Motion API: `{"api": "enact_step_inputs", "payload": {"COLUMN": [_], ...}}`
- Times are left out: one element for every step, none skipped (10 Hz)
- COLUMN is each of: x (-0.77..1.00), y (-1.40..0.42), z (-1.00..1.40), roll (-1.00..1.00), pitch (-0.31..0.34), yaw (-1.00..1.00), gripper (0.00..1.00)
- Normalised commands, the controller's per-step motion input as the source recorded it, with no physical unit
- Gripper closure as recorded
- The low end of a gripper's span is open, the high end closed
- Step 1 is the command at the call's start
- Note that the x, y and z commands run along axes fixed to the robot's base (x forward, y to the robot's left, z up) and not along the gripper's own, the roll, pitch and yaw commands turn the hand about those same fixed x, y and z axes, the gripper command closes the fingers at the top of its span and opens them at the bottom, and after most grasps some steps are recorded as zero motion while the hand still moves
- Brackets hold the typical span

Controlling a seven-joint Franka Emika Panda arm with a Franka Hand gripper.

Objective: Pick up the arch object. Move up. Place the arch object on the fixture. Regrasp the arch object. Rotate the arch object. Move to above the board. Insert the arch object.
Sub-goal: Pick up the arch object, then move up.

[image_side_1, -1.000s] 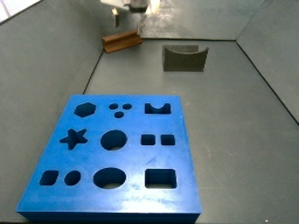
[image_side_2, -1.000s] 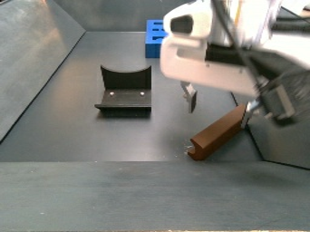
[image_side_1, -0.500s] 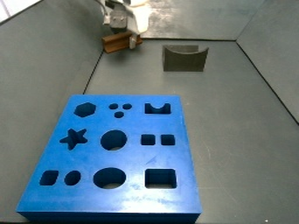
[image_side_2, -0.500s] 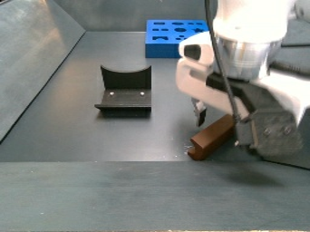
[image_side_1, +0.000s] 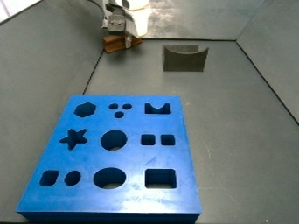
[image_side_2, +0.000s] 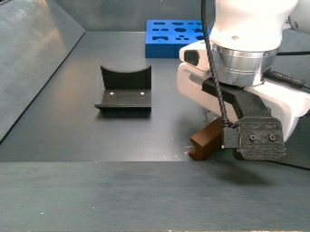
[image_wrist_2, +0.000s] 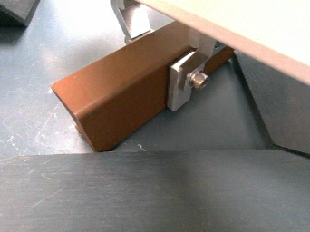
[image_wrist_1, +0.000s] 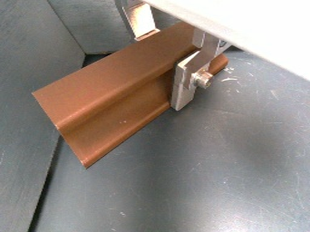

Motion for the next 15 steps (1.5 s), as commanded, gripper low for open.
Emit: {"api": "enact_step_inputs", "payload": {"x": [0.00, 0.00, 0.00, 0.00, 0.00, 0.00, 0.00, 0.00, 0.00, 0.00, 0.00, 0.00, 0.02, 0.00, 0.00], "y": [0.00, 0.00, 0.00, 0.00, 0.00, 0.00, 0.00, 0.00, 0.00, 0.00, 0.00, 0.00, 0.00, -0.01, 0.00], "z": [0.00, 0.00, 0.00, 0.00, 0.00, 0.00, 0.00, 0.00, 0.00, 0.00, 0.00, 0.83, 0.82, 0.75, 0.59], "roll": [0.00, 0.00, 0.00, 0.00, 0.00, 0.00, 0.00, 0.00, 0.00, 0.00, 0.00, 0.00, 0.00, 0.00, 0.00], "pitch": [0.000, 0.000, 0.000, 0.000, 0.000, 0.000, 0.000, 0.000, 0.000, 0.000, 0.000, 0.000, 0.007, 0.030, 0.060], "yaw": [0.00, 0.00, 0.00, 0.00, 0.00, 0.00, 0.00, 0.00, 0.00, 0.00, 0.00, 0.00, 0.01, 0.01, 0.00], "gripper": [1.00, 1.00, 1.00, 1.00, 1.00, 1.00, 1.00, 1.00, 1.00, 1.00, 1.00, 1.00, 1.00, 1.00, 1.00]}}
